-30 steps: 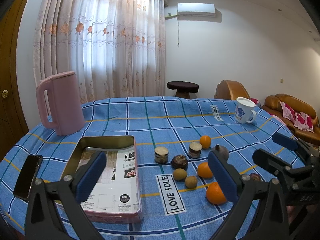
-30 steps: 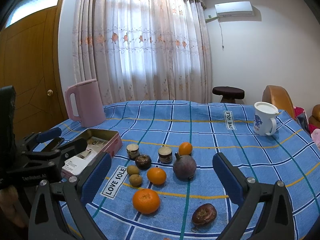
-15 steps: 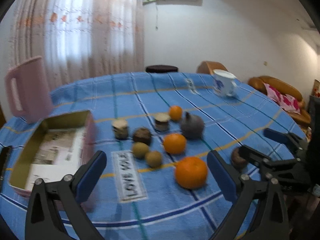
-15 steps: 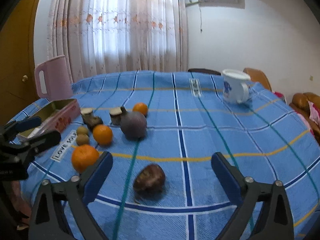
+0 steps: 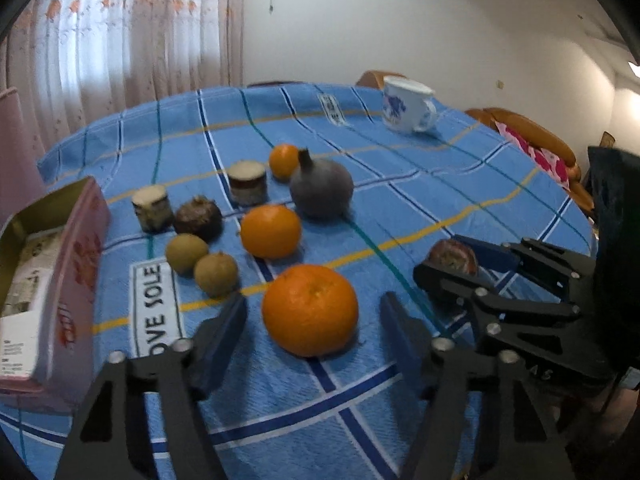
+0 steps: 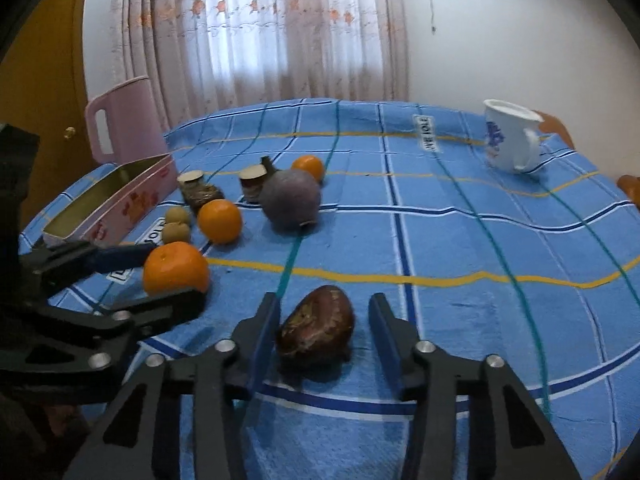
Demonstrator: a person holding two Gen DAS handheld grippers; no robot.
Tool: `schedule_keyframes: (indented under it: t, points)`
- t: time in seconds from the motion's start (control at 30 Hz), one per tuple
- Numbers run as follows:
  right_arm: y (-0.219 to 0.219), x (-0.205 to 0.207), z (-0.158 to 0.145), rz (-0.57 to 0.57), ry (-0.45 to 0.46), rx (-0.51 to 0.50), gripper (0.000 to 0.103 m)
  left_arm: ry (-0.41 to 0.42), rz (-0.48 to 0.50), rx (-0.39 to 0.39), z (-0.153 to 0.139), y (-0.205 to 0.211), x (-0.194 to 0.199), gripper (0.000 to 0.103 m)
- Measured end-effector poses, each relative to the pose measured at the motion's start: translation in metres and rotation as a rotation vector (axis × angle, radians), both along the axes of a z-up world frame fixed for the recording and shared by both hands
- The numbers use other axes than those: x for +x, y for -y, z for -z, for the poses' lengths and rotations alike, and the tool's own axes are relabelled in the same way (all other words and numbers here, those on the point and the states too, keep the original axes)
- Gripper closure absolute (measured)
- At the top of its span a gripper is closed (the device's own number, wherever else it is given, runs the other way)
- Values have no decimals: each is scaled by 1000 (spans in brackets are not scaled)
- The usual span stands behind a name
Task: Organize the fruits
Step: 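Grasp the brown oval fruit with the right gripper while the left gripper grasps the large orange, then carry both fruits over the tin box and open both grippers to drop them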
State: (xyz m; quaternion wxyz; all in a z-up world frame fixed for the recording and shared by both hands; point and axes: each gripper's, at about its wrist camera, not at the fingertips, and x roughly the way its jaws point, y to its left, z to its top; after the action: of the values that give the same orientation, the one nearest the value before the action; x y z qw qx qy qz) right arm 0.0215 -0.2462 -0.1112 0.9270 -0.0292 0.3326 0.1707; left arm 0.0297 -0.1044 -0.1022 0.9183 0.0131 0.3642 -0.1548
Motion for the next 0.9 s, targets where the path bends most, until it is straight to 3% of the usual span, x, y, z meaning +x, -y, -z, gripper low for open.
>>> schedule_keyframes:
  t: [0.03, 0.27, 0.57, 0.9]
  points:
    - [-1, 0, 1, -9, -4, 0, 62, -13, 4, 1, 3, 0, 2, 49]
    - [-1, -2, 0, -31, 3, 13, 65, -25, 19, -61, 2, -9, 1, 54]
    - [-8, -6, -16, -61, 56, 27, 66, 62, -28, -64, -14, -30, -10, 54]
    - [-44, 2, -44, -175, 106, 45, 66, 150, -138, -45, -38, -68, -15, 54]
